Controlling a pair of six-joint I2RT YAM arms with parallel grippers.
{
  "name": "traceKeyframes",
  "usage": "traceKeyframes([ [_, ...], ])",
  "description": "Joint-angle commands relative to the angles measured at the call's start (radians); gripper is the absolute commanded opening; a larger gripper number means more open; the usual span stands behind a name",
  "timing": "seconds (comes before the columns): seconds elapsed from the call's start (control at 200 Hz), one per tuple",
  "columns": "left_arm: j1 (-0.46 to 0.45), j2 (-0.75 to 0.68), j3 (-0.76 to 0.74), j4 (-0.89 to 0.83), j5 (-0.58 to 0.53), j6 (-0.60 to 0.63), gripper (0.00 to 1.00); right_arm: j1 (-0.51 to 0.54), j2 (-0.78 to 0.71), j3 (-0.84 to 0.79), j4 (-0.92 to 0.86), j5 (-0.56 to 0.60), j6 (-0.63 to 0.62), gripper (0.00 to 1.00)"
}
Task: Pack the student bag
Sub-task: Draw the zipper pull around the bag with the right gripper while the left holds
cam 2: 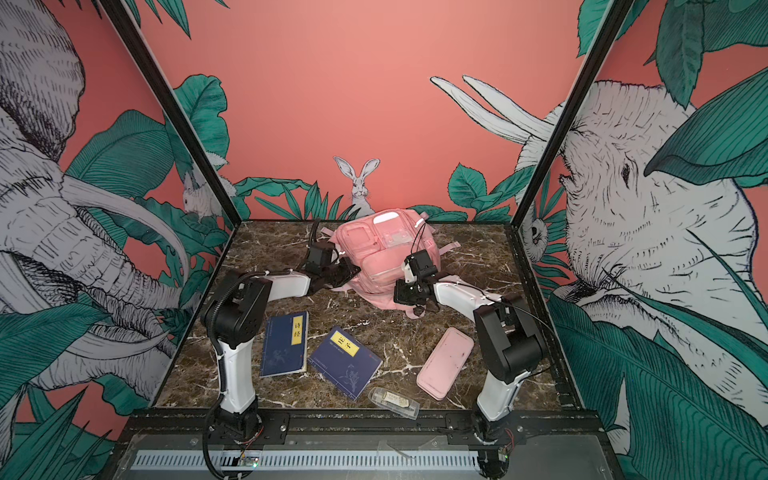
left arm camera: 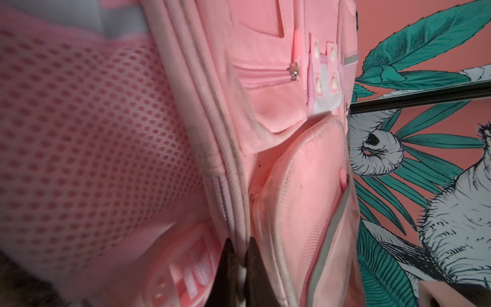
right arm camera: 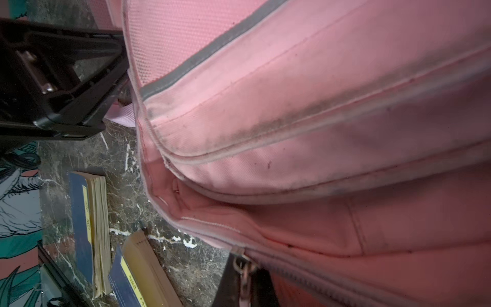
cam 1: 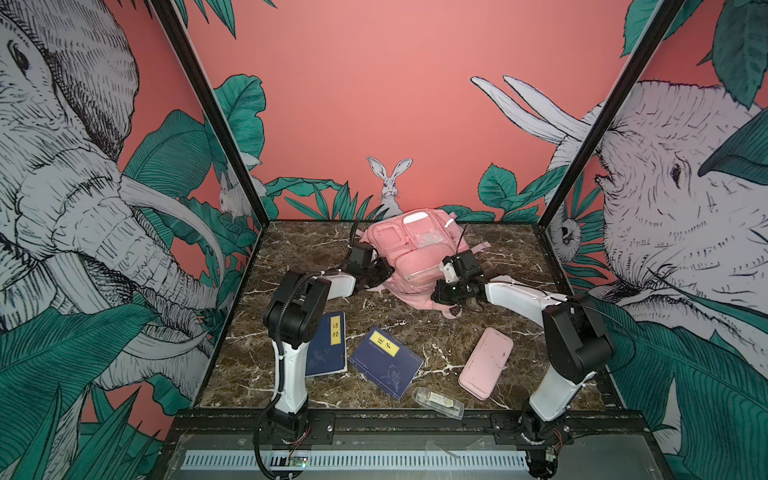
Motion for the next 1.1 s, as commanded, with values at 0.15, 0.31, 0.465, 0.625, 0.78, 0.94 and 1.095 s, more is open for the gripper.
traceKeyframes([
  [0.15,-0.052,-0.021,0.040,0.022,0.013,-0.030,0.00,0.098,-0.003,-0.008,0.032,-0.052,-0.016,0.00],
  [0.31,-0.056,-0.009,0.049,0.041,0.001,-0.051,0.00,0.145,0.073,0.056,0.077,-0.112,0.022,0.00],
  [0.465,-0.054,-0.019,0.040,0.043,-0.015,-0.050,0.00,0.146,0.088,0.102,0.037,-0.101,0.002,0.00],
  [0.625,-0.048,-0.040,0.034,0.030,-0.021,-0.036,0.00,0.117,-0.015,0.063,-0.103,0.031,-0.090,0.00],
  [0.78,-0.056,-0.019,0.037,0.053,-0.011,-0.057,0.00,0.117,-0.127,-0.017,-0.116,0.131,-0.086,0.00],
  [0.94,-0.076,0.007,0.055,0.066,-0.001,-0.078,0.00,0.151,-0.248,-0.117,-0.040,0.277,-0.014,0.00],
  [1.095,-0.085,0.013,0.080,0.045,0.009,-0.072,0.00,0.156,-0.291,-0.142,-0.057,0.353,-0.002,0.02],
])
